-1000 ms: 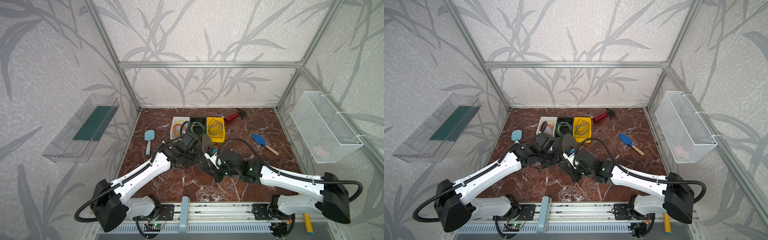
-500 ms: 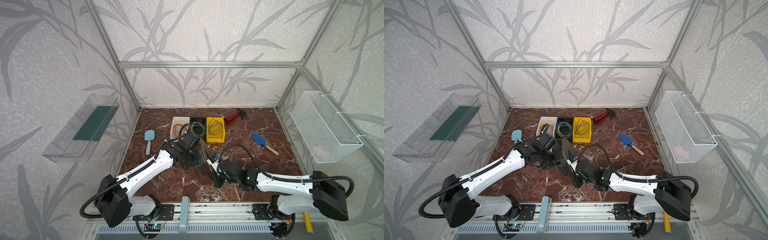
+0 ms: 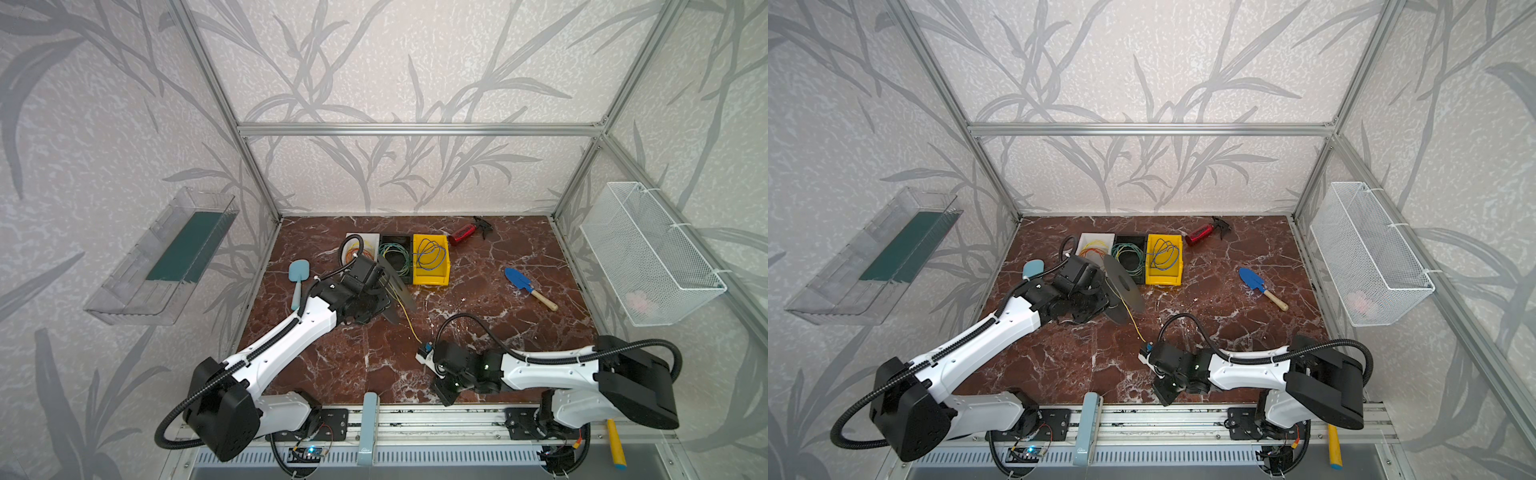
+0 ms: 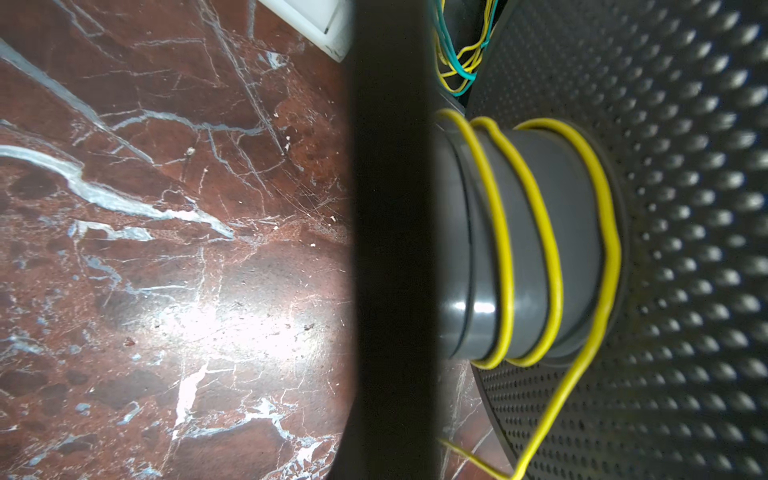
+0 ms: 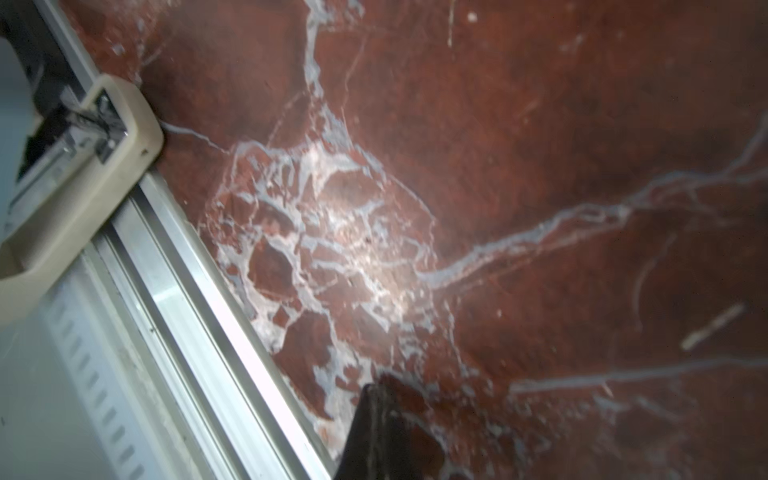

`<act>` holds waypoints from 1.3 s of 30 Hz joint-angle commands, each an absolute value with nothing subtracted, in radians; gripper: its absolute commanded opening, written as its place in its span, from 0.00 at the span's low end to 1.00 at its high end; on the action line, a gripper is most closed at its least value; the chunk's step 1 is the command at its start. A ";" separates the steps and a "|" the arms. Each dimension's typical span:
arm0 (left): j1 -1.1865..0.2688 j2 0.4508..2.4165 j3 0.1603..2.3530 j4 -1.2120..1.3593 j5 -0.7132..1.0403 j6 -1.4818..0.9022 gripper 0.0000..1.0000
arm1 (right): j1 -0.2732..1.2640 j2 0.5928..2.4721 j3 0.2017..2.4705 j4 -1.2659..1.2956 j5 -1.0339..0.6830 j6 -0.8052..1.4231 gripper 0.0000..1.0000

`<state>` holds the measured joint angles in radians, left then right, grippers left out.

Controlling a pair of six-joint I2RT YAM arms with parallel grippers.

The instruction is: Wrap the cables

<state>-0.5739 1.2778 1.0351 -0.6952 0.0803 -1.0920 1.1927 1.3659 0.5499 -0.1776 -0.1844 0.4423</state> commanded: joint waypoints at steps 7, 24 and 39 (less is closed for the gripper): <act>-0.583 1.262 1.136 -0.764 -0.022 -1.001 0.00 | 1.198 0.907 0.728 -0.551 -0.180 0.391 0.34; -0.663 1.282 1.163 -0.774 0.093 -0.717 0.00 | 0.578 0.949 1.248 -0.600 -0.478 0.398 0.65; -0.784 1.241 1.135 -0.924 0.167 -0.351 0.00 | 0.223 1.149 1.086 -0.176 -0.837 0.606 0.76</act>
